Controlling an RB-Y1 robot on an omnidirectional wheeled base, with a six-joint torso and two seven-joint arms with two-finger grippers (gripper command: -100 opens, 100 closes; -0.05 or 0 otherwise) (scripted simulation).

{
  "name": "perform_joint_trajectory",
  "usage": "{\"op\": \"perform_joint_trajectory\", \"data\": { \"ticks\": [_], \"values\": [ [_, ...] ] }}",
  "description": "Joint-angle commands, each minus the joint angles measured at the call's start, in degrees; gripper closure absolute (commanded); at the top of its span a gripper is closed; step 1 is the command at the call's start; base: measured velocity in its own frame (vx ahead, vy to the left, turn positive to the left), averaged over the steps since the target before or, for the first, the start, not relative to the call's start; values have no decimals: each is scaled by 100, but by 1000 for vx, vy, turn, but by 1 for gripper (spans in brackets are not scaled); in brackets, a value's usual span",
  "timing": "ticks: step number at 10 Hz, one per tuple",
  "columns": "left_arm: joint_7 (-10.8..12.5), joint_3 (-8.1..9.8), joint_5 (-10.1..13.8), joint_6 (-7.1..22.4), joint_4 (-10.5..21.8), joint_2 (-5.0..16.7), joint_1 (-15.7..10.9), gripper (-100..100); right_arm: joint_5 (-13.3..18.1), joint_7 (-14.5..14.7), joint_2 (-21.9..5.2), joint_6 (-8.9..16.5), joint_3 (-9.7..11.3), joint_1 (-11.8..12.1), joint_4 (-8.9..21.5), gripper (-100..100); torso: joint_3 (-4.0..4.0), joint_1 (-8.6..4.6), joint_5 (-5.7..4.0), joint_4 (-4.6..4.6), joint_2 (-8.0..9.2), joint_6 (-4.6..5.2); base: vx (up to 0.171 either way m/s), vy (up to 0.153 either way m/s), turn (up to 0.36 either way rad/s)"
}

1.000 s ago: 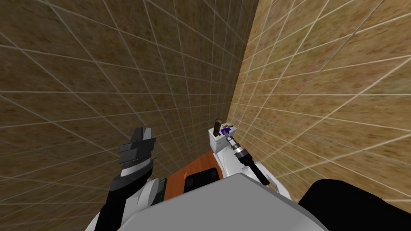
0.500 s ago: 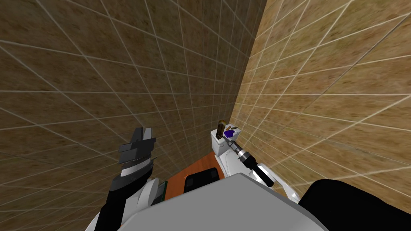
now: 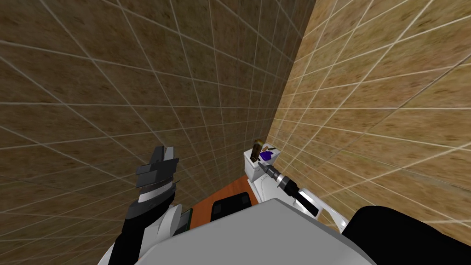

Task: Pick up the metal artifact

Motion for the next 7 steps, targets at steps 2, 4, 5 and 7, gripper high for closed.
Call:
{"op": "perform_joint_trajectory", "data": {
  "ticks": [2,4,5,7],
  "values": [
    [0,0,0,0,0,0,0,0,210,69,-447,122,39,-43,193,-100,3,-1,0,1,5,-1,14,12,66],
    [0,0,0,0,0,0,0,0,431,144,-798,237,98,-110,357,-100,4,-1,-1,2,7,-1,9,15,95],
    [0,0,0,0,0,0,0,0,545,180,-970,297,131,-152,433,-100,5,0,0,2,8,-2,1,13,87],
    [0,0,0,0,0,0,0,0,661,215,-1210,357,165,-198,506,-100,7,-1,0,3,12,1,-3,7,34]
  ]
}}
